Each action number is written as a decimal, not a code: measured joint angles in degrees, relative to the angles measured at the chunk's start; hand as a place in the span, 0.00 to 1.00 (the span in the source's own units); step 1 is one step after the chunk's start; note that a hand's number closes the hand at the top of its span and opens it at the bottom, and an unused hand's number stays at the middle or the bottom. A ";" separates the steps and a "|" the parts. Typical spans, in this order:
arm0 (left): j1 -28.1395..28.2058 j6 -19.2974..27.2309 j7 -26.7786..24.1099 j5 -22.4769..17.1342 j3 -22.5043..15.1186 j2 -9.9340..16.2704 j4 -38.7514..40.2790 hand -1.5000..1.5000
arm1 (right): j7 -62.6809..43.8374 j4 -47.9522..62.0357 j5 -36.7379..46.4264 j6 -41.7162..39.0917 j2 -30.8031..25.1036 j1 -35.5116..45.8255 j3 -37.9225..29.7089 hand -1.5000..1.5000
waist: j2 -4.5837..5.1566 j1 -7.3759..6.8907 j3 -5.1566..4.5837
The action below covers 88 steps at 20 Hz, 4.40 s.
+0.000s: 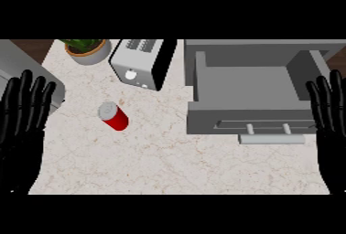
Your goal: Pick up the can, place it into the drawer and close the drawer
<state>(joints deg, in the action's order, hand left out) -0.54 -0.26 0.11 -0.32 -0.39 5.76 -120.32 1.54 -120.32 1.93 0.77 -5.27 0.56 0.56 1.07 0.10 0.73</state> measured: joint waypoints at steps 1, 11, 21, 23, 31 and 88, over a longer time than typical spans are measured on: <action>-0.56 0.88 0.08 1.24 -0.50 -0.58 0.68 0.00 | -0.46 0.53 -0.16 0.32 0.32 0.68 -0.13 0.00 | -0.23 -0.01 -0.15; 2.87 16.75 11.90 8.15 1.61 -4.93 2.96 0.00 | -8.25 2.51 -2.07 2.53 1.39 -2.48 -2.75 0.00 | -0.92 -0.15 -0.66; -0.50 25.60 26.02 16.07 -2.03 -5.63 1.20 0.00 | -12.46 2.44 -4.33 1.41 0.05 -4.14 -6.27 0.00 | -1.09 -0.01 -0.70; -0.54 26.39 25.43 16.25 -2.60 -5.58 2.34 0.00 | -11.96 1.76 -4.57 1.08 0.48 -5.36 -6.39 0.00 | -1.09 0.01 -0.71; -2.92 29.14 22.04 14.09 -3.41 -5.66 11.06 0.00 | -11.66 0.68 -5.61 -0.49 0.45 -7.16 -7.96 0.00 | -1.08 0.12 -0.72; -27.91 19.17 -36.66 -16.67 13.32 -0.33 96.15 0.00 | -18.39 -8.47 -8.44 -6.86 0.70 -7.99 -16.62 0.00 | -0.89 0.57 -0.78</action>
<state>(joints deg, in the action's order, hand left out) -28.44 18.91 -36.55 -16.99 12.94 5.43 -24.17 -16.85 -128.79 -6.51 -6.09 -4.57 -7.43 -16.06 0.18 0.68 -0.05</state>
